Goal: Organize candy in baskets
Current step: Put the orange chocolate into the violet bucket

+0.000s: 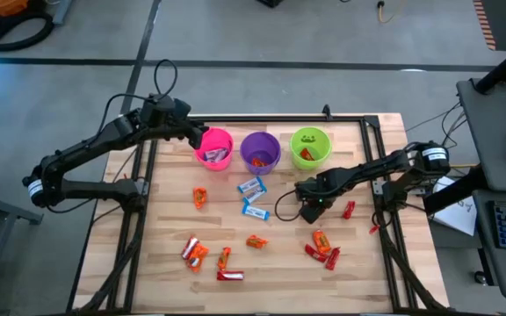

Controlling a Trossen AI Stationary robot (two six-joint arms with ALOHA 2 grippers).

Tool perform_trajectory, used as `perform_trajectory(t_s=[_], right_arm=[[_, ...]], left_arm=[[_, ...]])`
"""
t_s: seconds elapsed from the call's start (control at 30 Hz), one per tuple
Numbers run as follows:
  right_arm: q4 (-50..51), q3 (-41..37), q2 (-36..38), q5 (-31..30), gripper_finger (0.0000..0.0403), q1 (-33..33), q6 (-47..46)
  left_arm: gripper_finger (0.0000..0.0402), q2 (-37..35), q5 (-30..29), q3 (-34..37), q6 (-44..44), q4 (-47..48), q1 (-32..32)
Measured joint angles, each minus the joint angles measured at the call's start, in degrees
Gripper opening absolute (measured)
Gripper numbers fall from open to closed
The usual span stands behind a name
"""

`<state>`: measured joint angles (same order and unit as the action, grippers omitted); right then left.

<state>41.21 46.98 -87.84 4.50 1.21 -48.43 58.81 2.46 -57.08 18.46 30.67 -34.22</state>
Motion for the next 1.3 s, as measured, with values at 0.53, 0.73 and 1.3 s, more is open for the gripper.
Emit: perform_trajectory(t_s=[0.53, 0.73, 1.3], right_arm=[[-0.6, 13.8, 8.4, 2.0, 0.0038, -0.6, -0.4], [-11.5, 24.0, 7.9, -6.0, 0.0038, -7.8, 11.4], [9.8, 40.7, 2.6, -6.4, 0.0038, -36.4, 33.2]], left_arm=[[0.0119, 0.0, 1.6, 0.0, -0.5, 0.8, 0.0], [0.0119, 0.0, 1.3, 0.0, -1.5, 0.8, 0.0], [0.0119, 0.1, -0.6, 0.0, -1.4, 1.2, 0.0]])
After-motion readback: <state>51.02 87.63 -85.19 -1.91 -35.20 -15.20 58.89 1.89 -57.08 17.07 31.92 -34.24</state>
